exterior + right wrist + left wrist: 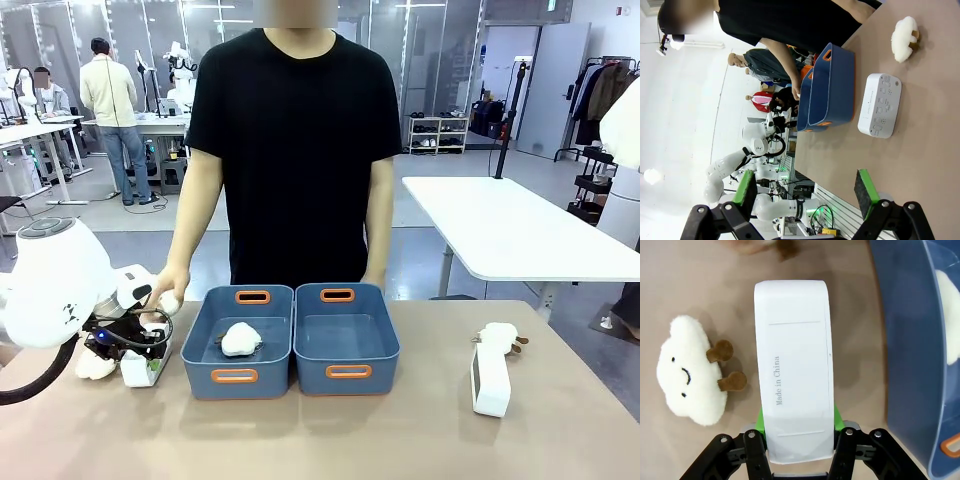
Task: Sort the digital clocks into the basket.
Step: Pick up the Digital clock from the table and place it into the empty Plastic storage basket.
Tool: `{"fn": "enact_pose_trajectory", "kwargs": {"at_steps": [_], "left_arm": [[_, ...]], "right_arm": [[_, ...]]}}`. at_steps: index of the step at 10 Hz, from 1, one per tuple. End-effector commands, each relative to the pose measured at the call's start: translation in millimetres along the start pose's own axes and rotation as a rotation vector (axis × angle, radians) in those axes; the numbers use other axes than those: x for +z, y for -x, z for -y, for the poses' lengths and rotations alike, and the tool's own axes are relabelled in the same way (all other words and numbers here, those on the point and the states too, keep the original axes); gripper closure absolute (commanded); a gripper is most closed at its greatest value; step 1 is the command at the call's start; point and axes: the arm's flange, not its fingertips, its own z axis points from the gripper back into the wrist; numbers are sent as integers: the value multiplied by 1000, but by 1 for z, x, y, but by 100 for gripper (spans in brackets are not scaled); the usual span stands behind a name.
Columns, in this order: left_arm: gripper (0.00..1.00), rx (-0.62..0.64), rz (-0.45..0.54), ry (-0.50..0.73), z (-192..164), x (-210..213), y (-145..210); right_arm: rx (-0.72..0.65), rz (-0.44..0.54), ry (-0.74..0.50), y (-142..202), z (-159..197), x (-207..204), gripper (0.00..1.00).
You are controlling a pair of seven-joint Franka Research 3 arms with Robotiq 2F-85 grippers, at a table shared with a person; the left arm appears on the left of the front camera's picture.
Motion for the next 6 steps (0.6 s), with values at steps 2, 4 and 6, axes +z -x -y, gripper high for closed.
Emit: {"fn": "enact_pose_trajectory", "kwargs": {"at_steps": [2,4,6], "left_arm": [[99,-4,1,0,0,0,0],[99,-4,1,0,0,0,0],[99,-4,1,0,0,0,0]], "right_arm": [[3,0,-5,0,-2,0,0],[3,0,-5,0,-2,0,0],[3,0,-5,0,-2,0,0]]}}
